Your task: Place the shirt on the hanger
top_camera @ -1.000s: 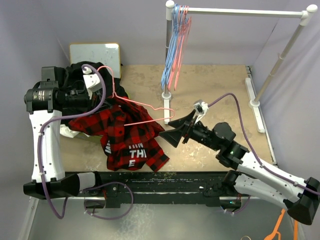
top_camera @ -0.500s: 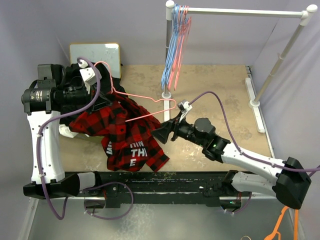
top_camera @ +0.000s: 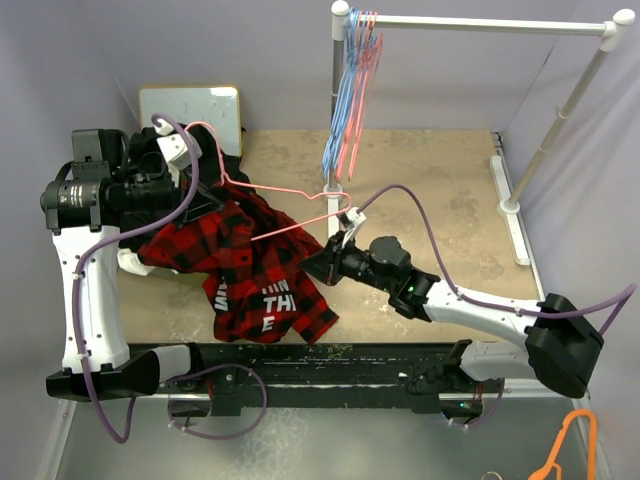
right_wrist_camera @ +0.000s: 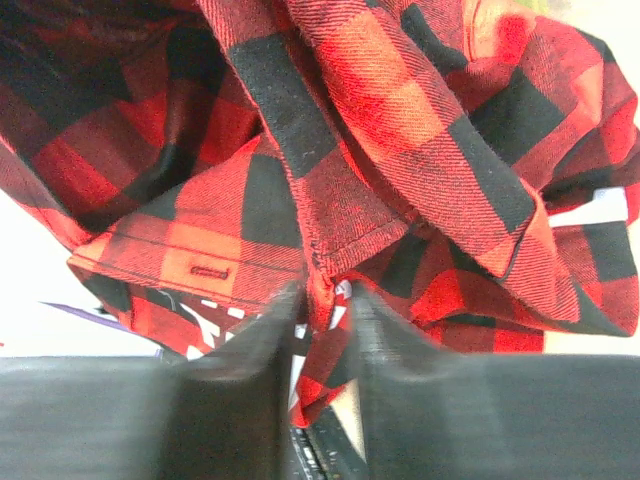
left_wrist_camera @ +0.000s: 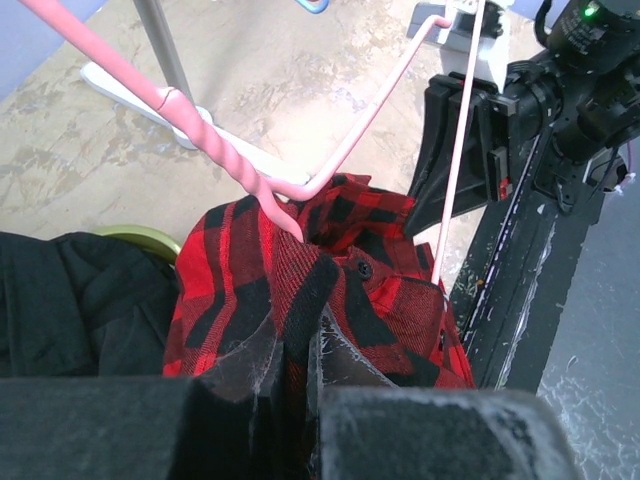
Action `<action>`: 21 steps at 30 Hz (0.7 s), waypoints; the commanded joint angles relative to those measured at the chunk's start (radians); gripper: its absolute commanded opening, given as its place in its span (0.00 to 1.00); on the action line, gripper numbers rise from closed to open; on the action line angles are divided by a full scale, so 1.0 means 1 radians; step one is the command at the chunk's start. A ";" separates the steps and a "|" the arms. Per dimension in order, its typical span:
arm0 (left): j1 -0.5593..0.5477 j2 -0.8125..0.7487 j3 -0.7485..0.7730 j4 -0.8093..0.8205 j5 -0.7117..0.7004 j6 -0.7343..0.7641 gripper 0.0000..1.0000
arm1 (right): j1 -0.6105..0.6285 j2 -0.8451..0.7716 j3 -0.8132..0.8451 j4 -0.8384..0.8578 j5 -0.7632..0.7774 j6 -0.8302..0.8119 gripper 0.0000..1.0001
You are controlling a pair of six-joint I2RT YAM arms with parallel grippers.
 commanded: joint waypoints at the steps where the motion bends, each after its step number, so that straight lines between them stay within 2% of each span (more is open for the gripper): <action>1: 0.007 -0.034 0.005 0.051 -0.044 0.029 0.00 | 0.006 -0.050 0.019 0.101 0.062 0.018 0.00; 3: 0.007 -0.049 -0.019 0.071 -0.094 0.065 0.00 | 0.004 -0.100 -0.014 0.113 0.123 0.056 0.00; 7: 0.007 -0.095 -0.039 0.091 -0.163 0.163 0.00 | -0.028 -0.214 -0.036 0.018 0.212 0.044 0.00; 12: 0.007 -0.140 -0.046 0.132 -0.233 0.271 0.00 | -0.119 -0.297 -0.058 -0.062 0.177 0.048 0.00; 21: 0.007 -0.162 -0.056 0.066 -0.230 0.408 0.00 | -0.194 -0.357 -0.002 -0.202 0.173 -0.008 0.00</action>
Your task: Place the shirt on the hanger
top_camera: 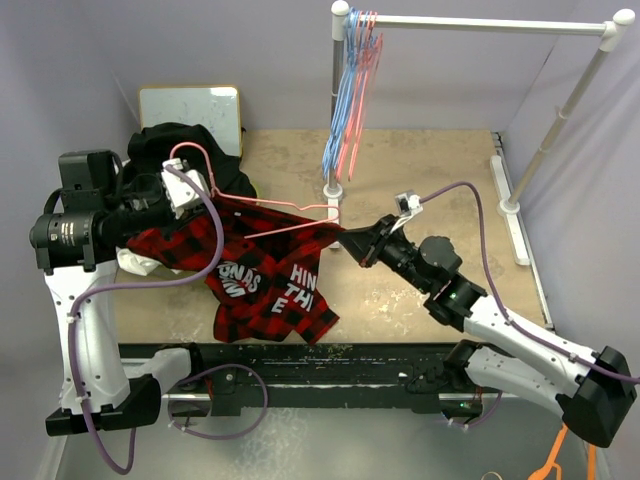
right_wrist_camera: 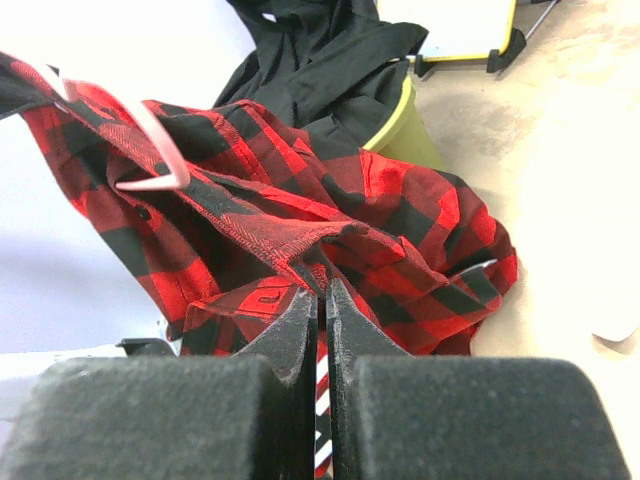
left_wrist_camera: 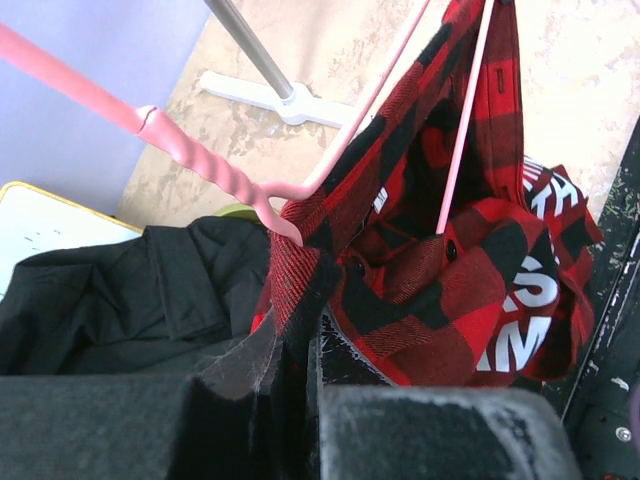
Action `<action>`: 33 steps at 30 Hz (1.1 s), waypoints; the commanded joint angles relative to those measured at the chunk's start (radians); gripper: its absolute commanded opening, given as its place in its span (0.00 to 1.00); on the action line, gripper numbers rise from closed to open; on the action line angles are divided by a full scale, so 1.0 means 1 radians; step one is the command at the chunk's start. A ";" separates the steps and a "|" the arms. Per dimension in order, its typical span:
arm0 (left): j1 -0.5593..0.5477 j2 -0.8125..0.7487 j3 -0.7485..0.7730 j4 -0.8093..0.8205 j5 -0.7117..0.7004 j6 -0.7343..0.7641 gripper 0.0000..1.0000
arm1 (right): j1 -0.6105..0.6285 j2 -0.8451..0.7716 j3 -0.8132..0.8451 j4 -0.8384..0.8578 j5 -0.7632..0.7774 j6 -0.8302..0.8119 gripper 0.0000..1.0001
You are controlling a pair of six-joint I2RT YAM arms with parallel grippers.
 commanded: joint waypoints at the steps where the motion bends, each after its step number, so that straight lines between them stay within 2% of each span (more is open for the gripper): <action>1: 0.009 -0.017 -0.011 0.033 -0.052 0.110 0.00 | -0.061 -0.045 0.057 -0.109 0.045 -0.050 0.00; 6: 0.008 -0.029 -0.041 0.011 -0.080 0.153 0.00 | -0.087 -0.044 0.132 -0.193 0.042 -0.062 0.00; 11: 0.001 -0.028 -0.094 0.060 -0.184 0.148 0.00 | -0.088 -0.028 0.211 -0.263 0.006 -0.050 0.00; 16: -0.003 -0.021 -0.120 0.111 -0.260 0.120 0.00 | -0.086 0.005 0.298 -0.344 -0.060 -0.065 0.00; 18: -0.015 -0.010 -0.115 0.121 -0.271 0.085 0.00 | -0.083 0.040 0.343 -0.374 -0.150 -0.053 0.00; 20: -0.061 0.005 -0.108 0.132 -0.305 0.032 0.00 | -0.054 0.089 0.386 -0.398 -0.183 -0.038 0.00; 24: -0.239 0.053 -0.093 0.161 -0.486 -0.116 0.00 | 0.112 0.215 0.537 -0.421 -0.136 -0.015 0.00; 26: -0.306 0.064 -0.085 0.195 -0.531 -0.191 0.00 | 0.153 0.293 0.605 -0.401 -0.147 0.015 0.00; 29: -0.373 0.077 -0.047 0.217 -0.537 -0.285 0.00 | 0.170 0.401 0.709 -0.391 -0.138 0.056 0.00; 33: -0.404 0.078 -0.001 0.242 -0.519 -0.378 0.00 | 0.177 0.496 0.832 -0.389 -0.151 0.065 0.00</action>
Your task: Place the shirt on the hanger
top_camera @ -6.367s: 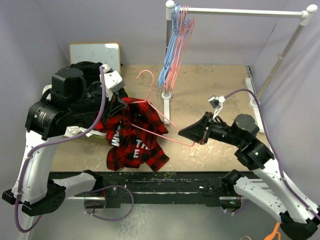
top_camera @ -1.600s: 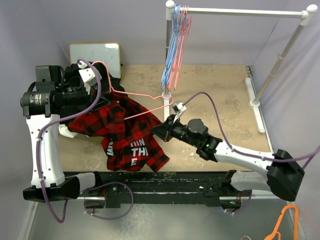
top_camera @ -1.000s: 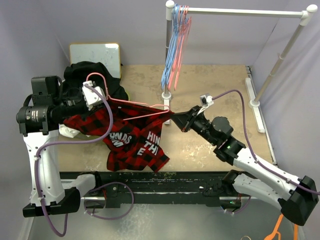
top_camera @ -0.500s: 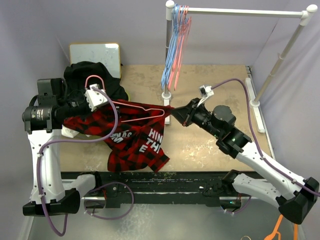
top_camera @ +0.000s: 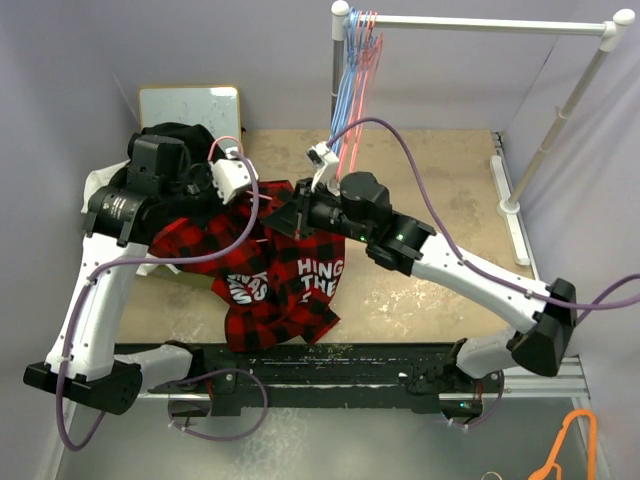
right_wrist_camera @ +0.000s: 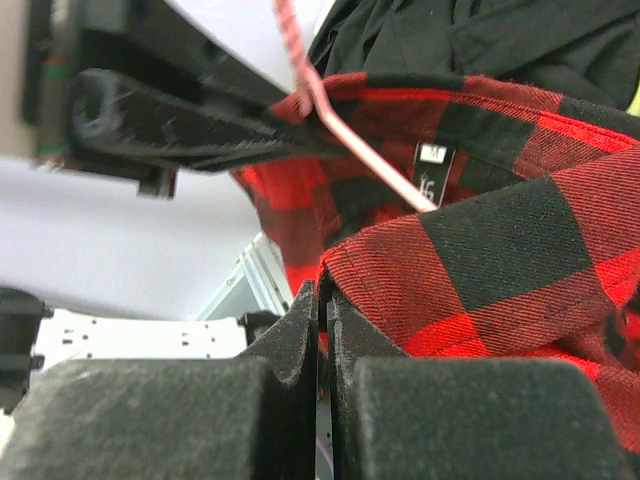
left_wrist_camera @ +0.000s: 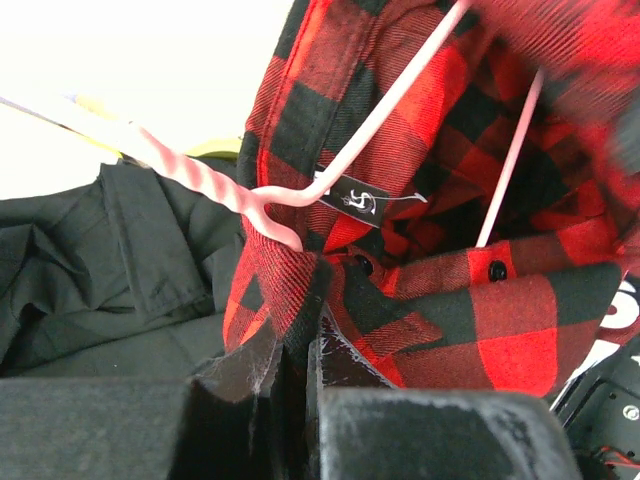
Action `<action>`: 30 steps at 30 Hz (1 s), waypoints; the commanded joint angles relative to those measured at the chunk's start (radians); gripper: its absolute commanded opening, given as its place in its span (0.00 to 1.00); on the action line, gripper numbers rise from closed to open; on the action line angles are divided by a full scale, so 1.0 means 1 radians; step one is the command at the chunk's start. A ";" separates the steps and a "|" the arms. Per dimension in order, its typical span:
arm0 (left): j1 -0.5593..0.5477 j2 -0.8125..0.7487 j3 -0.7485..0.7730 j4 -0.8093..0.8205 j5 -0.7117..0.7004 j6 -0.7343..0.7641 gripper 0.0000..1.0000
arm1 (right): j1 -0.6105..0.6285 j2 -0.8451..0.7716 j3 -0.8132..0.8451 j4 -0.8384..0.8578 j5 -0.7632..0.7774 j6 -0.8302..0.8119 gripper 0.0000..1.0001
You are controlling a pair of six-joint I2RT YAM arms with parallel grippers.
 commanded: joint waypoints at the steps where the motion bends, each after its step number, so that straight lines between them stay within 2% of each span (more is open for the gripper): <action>1: -0.027 -0.030 0.088 0.124 -0.015 -0.180 0.00 | 0.004 0.056 0.139 0.069 -0.029 0.050 0.00; 7: -0.026 -0.060 0.167 0.179 -0.068 -0.282 0.00 | 0.019 0.049 0.209 0.156 -0.101 0.112 0.00; 11: -0.026 -0.033 0.324 0.136 -0.059 -0.304 0.00 | 0.085 0.052 0.365 0.062 -0.063 0.064 0.00; 12: -0.025 -0.011 0.425 0.107 -0.054 -0.306 0.00 | 0.121 0.059 0.437 0.025 -0.027 0.040 0.00; 14: -0.026 0.006 0.526 0.087 -0.054 -0.304 0.00 | 0.136 0.055 0.461 0.030 0.001 0.042 0.00; 17: -0.026 0.024 0.596 0.060 -0.052 -0.286 0.00 | 0.139 0.050 0.449 0.045 0.045 0.053 0.00; 19: -0.026 0.000 0.528 0.068 -0.049 -0.269 0.00 | 0.140 0.047 0.408 0.046 0.087 0.056 0.00; 21: -0.025 -0.062 0.367 0.132 -0.038 -0.263 0.00 | 0.139 0.038 0.334 0.070 0.116 0.077 0.00; 23: -0.026 -0.135 0.200 0.222 -0.019 -0.263 0.00 | 0.139 0.035 0.261 0.107 0.104 0.101 0.00; 25: -0.025 -0.165 0.111 0.252 -0.008 -0.268 0.00 | 0.142 0.033 0.204 0.145 0.070 0.119 0.02; 26: -0.026 -0.168 0.091 0.252 -0.006 -0.268 0.00 | 0.144 0.028 0.176 0.162 0.054 0.113 0.11; 27: -0.025 -0.171 0.075 0.253 0.000 -0.267 0.00 | 0.146 0.019 0.153 0.170 0.029 0.092 0.32; 28: -0.026 -0.177 0.063 0.255 0.011 -0.257 0.00 | 0.147 0.005 0.134 0.163 0.006 0.051 0.60; 29: -0.025 -0.186 0.050 0.256 0.022 -0.244 0.00 | 0.150 -0.020 0.116 0.145 -0.004 -0.004 0.95; 30: -0.027 -0.190 0.043 0.252 0.031 -0.227 0.00 | 0.155 -0.051 0.093 0.122 0.000 -0.068 1.00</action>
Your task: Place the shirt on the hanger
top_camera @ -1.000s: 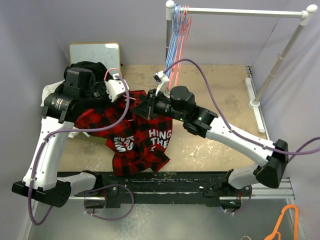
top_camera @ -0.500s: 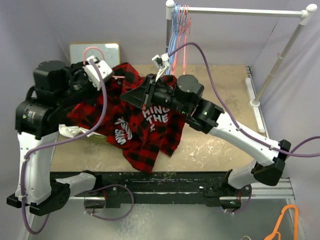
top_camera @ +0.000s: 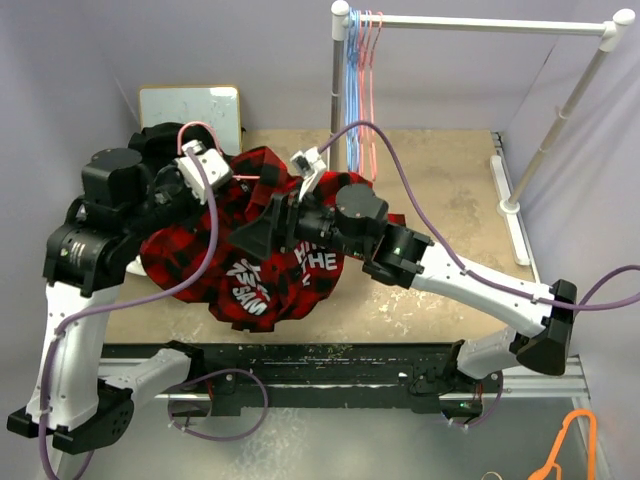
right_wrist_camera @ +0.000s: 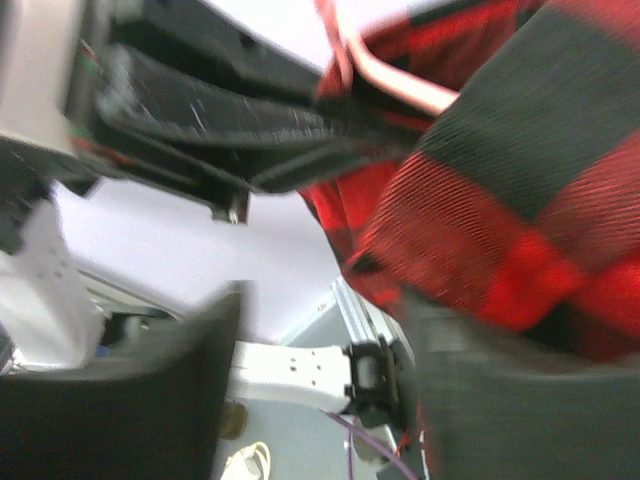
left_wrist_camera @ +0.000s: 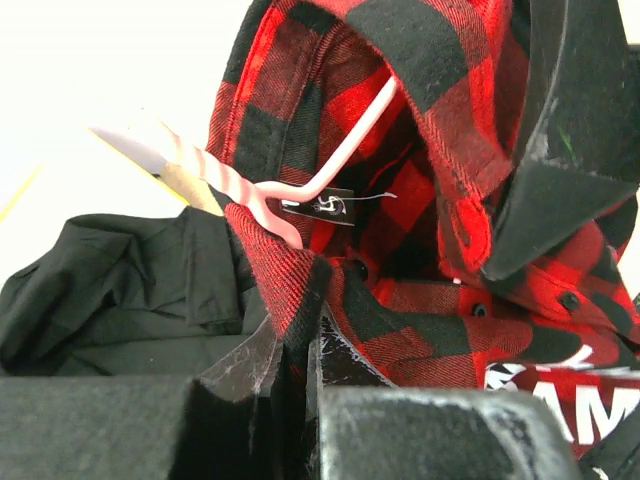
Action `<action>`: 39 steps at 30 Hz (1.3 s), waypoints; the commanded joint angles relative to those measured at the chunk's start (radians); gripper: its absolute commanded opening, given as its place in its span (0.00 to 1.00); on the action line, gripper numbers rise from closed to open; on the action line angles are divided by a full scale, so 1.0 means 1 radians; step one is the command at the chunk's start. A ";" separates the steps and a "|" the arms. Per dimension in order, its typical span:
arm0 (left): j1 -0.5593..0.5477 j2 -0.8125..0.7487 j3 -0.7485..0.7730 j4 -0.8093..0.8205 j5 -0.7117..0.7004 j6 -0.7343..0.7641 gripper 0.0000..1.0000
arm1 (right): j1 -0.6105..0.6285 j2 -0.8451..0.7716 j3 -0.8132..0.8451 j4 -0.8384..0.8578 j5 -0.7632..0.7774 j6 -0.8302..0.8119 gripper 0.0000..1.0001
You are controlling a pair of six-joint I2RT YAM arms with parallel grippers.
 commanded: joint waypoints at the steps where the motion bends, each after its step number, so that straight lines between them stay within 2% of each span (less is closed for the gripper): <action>1: -0.003 -0.023 -0.035 0.118 0.057 0.049 0.00 | 0.015 -0.129 -0.071 0.007 -0.038 -0.215 1.00; 8: -0.003 -0.079 -0.193 0.144 0.022 0.201 0.00 | 0.016 -0.356 -0.177 -0.209 -0.083 -0.592 1.00; 12: -0.003 -0.121 -0.301 0.167 0.049 0.293 0.00 | 0.014 -0.450 -0.216 -0.252 0.039 -0.671 1.00; 15: -0.003 -0.152 -0.346 0.144 0.124 0.384 0.00 | -0.019 -0.421 -0.218 -0.306 0.131 -0.740 1.00; 19: -0.003 -0.189 -0.352 0.103 0.239 0.486 0.00 | -0.156 -0.336 -0.236 -0.287 -0.052 -0.740 1.00; 23: -0.003 -0.238 -0.370 0.101 0.333 0.566 0.00 | -0.196 -0.285 -0.256 -0.217 -0.170 -0.741 1.00; 30: -0.004 -0.310 -0.436 0.169 0.344 0.632 0.00 | -0.249 -0.257 -0.297 -0.140 -0.432 -0.719 1.00; 34: -0.003 -0.300 -0.431 0.173 0.351 0.625 0.00 | -0.259 -0.253 -0.331 -0.105 -0.465 -0.692 0.99; 37: -0.003 -0.294 -0.430 0.195 0.362 0.591 0.00 | -0.258 -0.225 -0.343 -0.088 -0.476 -0.676 0.92; 39: -0.003 -0.290 -0.432 0.212 0.372 0.561 0.00 | -0.258 -0.206 -0.344 -0.081 -0.484 -0.666 0.79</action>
